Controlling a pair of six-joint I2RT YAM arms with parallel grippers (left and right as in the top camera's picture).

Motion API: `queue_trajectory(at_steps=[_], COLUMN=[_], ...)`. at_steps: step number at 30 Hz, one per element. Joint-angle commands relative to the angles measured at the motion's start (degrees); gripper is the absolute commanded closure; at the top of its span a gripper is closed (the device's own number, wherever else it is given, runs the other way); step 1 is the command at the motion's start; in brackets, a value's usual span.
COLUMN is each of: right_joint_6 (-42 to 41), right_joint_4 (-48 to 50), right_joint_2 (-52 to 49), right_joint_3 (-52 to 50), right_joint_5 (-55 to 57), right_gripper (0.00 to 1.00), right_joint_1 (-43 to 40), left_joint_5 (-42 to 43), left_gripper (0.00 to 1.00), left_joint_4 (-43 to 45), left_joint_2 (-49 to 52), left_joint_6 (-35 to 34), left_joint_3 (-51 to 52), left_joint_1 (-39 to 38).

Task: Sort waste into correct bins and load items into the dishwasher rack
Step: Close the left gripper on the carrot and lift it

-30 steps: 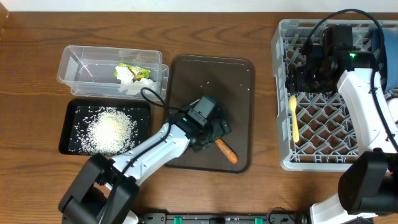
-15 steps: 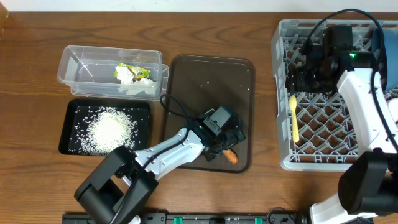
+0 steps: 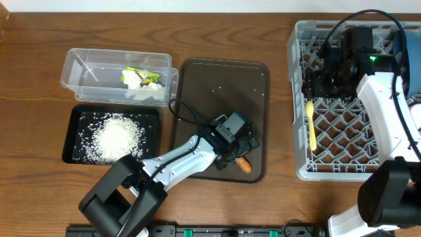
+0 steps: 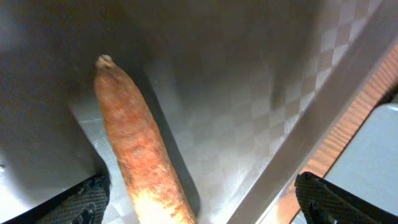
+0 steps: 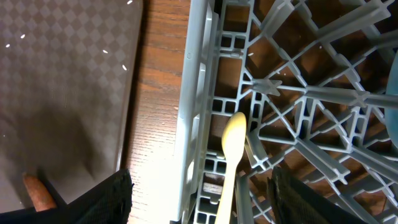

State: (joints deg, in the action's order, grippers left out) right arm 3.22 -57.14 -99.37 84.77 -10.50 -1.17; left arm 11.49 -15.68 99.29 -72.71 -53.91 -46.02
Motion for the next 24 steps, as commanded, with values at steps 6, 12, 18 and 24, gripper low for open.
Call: queue_trajectory(at_steps=[6,12,18,24], right_joint_6=[0.2,0.2,0.2,0.2], right_joint_4=[0.1,0.1,0.1,0.1], right_joint_2=[0.7,0.7,0.7,0.7], right_joint_3=[1.0,1.0,1.0,1.0], right_joint_5=[-0.3,-0.3,-0.3,-0.3], right_gripper=[0.31,0.31,0.31,0.31], right_joint_1=[0.4,0.4,0.4,0.4], left_joint_5=[-3.4,-2.1,-1.7,-1.6], left_gripper=[0.0,0.02,0.13,0.27], left_joint_4=[-1.4,-1.4,-2.0,-2.0], left_joint_2=[3.7,3.7,3.7,3.7], left_joint_6=[-3.1,-3.0,-2.6,-2.6], left_joint_3=[0.2,0.2,0.2,0.2], left_joint_1=[0.0,0.0,0.0,0.0])
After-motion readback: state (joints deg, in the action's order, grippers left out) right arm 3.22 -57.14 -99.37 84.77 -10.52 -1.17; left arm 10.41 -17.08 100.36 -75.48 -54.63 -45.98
